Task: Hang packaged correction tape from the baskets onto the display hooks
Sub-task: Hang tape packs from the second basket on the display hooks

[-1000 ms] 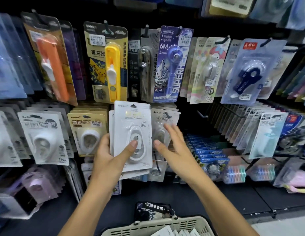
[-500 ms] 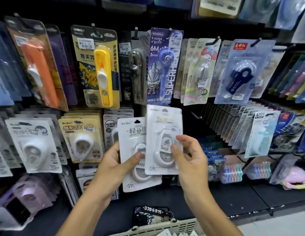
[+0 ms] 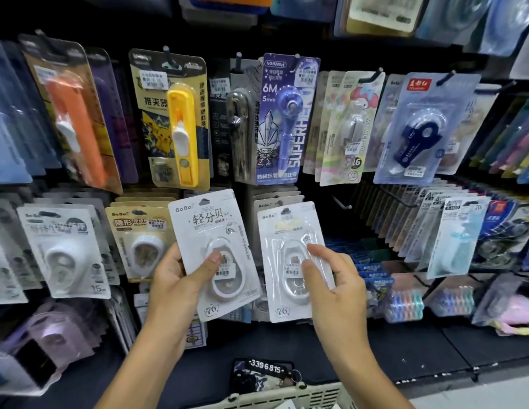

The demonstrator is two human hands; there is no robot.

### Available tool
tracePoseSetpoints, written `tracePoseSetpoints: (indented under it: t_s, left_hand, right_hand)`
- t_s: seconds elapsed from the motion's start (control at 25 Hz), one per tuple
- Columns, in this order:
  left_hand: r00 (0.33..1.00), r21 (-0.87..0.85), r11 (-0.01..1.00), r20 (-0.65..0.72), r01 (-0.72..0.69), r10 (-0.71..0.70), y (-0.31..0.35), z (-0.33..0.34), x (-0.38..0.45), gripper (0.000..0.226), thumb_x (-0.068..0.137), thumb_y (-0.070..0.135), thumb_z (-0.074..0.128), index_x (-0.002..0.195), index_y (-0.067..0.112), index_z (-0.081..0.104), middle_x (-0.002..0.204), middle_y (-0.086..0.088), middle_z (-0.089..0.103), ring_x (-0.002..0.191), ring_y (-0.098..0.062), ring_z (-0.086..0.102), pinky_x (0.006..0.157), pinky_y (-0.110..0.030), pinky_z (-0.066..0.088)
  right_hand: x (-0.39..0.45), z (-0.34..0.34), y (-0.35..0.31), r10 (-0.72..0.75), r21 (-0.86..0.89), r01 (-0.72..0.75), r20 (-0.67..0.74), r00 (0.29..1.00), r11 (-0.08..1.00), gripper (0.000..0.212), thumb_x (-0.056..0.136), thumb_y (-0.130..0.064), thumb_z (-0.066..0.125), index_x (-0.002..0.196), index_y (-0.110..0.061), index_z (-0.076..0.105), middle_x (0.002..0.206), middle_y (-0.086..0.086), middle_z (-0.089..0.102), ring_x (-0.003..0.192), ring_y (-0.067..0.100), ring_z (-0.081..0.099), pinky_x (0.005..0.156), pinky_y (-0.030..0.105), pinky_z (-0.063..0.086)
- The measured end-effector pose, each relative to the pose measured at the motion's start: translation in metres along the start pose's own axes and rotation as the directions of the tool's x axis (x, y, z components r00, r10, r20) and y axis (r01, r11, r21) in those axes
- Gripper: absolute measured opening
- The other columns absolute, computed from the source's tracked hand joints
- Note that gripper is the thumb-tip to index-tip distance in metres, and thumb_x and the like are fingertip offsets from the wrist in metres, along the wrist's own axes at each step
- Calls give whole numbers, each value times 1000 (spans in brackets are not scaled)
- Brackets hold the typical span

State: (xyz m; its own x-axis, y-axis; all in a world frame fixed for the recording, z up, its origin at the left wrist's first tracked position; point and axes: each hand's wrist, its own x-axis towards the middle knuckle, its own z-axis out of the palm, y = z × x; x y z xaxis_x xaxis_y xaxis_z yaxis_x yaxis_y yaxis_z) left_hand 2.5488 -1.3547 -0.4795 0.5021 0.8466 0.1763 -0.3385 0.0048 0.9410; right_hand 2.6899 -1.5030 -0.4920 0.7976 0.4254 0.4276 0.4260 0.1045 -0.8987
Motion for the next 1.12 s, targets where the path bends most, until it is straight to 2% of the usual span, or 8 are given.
tracePoseSetpoints:
  t_s: [0.16, 0.28, 0.4, 0.56, 0.68, 0.76, 0.96, 1.12]
  left_hand:
    - [1000, 22, 1000, -10, -20, 21, 2, -2, 0, 38, 76, 17, 76, 113, 26, 70, 107, 6, 79, 97, -14, 76, 80, -31, 59]
    - [998, 41, 998, 11, -54, 54, 2, -2, 1, 40, 74, 20, 77, 114, 22, 69, 102, 5, 80, 92, -13, 77, 68, -20, 60]
    - [988, 89, 995, 149, -48, 34, 0, 5, 4, 39, 74, 20, 75, 113, 20, 69, 102, 1, 80, 89, -16, 77, 65, -22, 60]
    - [958, 286, 951, 286, -118, 33, -6, 16, -1, 30, 85, 34, 70, 114, 27, 68, 108, 6, 78, 101, -15, 74, 83, -31, 61]
    - [923, 775, 515, 231, -366, 308, -14, 6, 5, 40, 95, 41, 62, 134, 32, 58, 140, 16, 56, 129, -1, 46, 110, -28, 35]
    - [910, 885, 299, 257, -356, 324, -18, 1, 12, 59, 96, 42, 59, 152, 33, 40, 161, 14, 30, 148, -6, 19, 119, -28, 8]
    - [934, 936, 113, 313, -335, 171, -28, 1, 18, 78, 98, 48, 51, 161, 37, 5, 162, 16, -28, 146, -2, -29, 117, -32, -20]
    - [937, 942, 89, 307, -325, 168, -25, -5, 19, 80, 98, 46, 50, 162, 35, 3, 162, 15, -32, 148, -6, -31, 119, -34, -20]
  right_hand:
    - [12, 8, 4, 142, -76, -130, 194, 971, 989, 29, 100, -28, 60, 125, -43, 59, 131, -24, 48, 124, -2, 50, 101, 30, 46]
    - [13, 12, 4, 90, -375, 5, 237, 967, 927, 54, 98, -36, 61, 146, -44, 37, 158, -17, 24, 144, 8, 31, 110, 30, 36]
    - [1, 19, 2, -56, -23, 68, 357, 932, 997, 52, 90, -37, 69, 131, -55, 43, 134, -27, 52, 117, 4, 59, 86, 18, 51]
    - [6, 25, 1, -25, 317, -85, 329, 944, 945, 42, 86, -15, 76, 116, -40, 62, 121, -3, 69, 102, 17, 71, 79, 28, 58]
    - [16, 9, 8, 94, 305, -150, 191, 977, 941, 45, 89, -7, 72, 112, -45, 68, 120, -16, 70, 112, 8, 66, 85, 21, 55]
    - [19, 0, 12, 127, 178, -158, 173, 977, 971, 44, 89, -16, 73, 115, -51, 66, 125, -27, 64, 123, 0, 57, 98, 23, 48]
    - [43, 14, 11, 89, -163, -45, 269, 959, 986, 35, 96, -25, 66, 120, -50, 58, 124, -26, 55, 115, -20, 45, 110, 30, 39]
    - [40, 15, 31, -32, -382, 163, 328, 944, 909, 49, 100, -37, 58, 147, -39, 43, 161, -9, 23, 144, 7, 30, 117, 36, 32]
